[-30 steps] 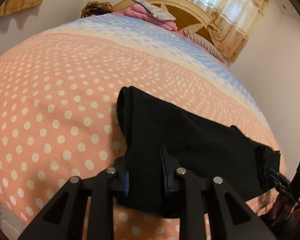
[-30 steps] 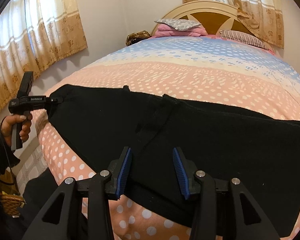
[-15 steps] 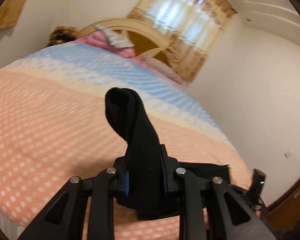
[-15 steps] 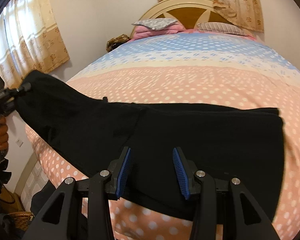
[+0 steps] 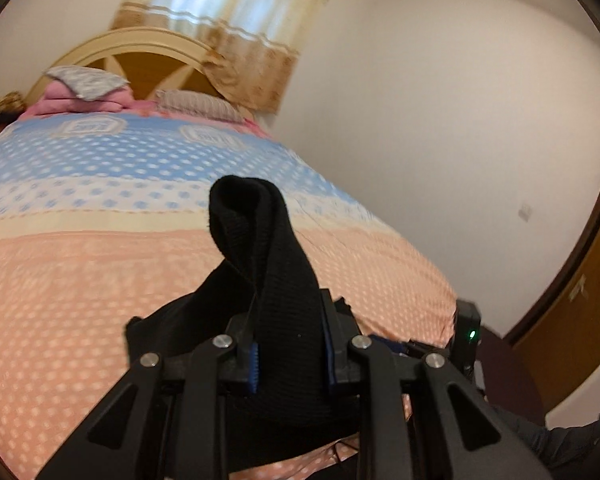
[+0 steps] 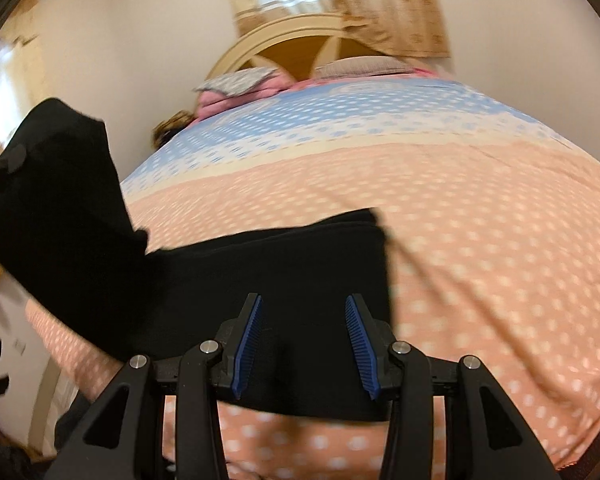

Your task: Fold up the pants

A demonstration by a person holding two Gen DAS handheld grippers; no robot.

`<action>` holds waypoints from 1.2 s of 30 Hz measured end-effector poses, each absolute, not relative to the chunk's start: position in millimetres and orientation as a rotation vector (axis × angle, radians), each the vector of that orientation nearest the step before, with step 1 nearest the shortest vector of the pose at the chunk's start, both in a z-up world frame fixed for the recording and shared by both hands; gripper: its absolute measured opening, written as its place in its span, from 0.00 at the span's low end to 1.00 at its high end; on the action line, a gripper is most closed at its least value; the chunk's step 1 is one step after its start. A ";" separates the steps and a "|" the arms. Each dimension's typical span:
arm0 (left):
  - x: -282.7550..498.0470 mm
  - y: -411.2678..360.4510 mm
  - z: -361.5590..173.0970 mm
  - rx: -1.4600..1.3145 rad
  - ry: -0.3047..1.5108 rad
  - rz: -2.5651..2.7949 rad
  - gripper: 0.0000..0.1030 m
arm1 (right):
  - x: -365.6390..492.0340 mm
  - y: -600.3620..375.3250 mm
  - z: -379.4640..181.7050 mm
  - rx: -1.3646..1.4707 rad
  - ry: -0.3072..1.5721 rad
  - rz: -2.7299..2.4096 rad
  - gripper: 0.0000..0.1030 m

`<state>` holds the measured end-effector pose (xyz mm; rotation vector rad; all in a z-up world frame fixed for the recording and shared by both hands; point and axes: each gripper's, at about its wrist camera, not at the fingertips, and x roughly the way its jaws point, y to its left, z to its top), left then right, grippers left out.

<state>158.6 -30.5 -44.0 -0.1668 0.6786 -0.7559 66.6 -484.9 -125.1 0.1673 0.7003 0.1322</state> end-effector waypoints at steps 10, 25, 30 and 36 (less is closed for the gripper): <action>177.0 -146.3 -117.5 0.020 0.803 -0.757 0.23 | 64.7 -549.9 -125.9 0.291 0.635 -0.018 0.44; 112.4 -108.6 -93.0 0.097 0.614 -0.654 0.70 | 52.4 -548.2 -117.2 0.368 0.559 0.065 0.44; 127.4 -59.4 -123.8 0.054 0.689 -0.482 0.73 | 43.5 -503.1 -106.8 0.253 0.568 0.198 0.44; 143.4 -32.5 -166.2 0.005 0.814 -0.399 0.73 | 52.9 -499.7 -131.6 0.220 0.735 0.135 0.43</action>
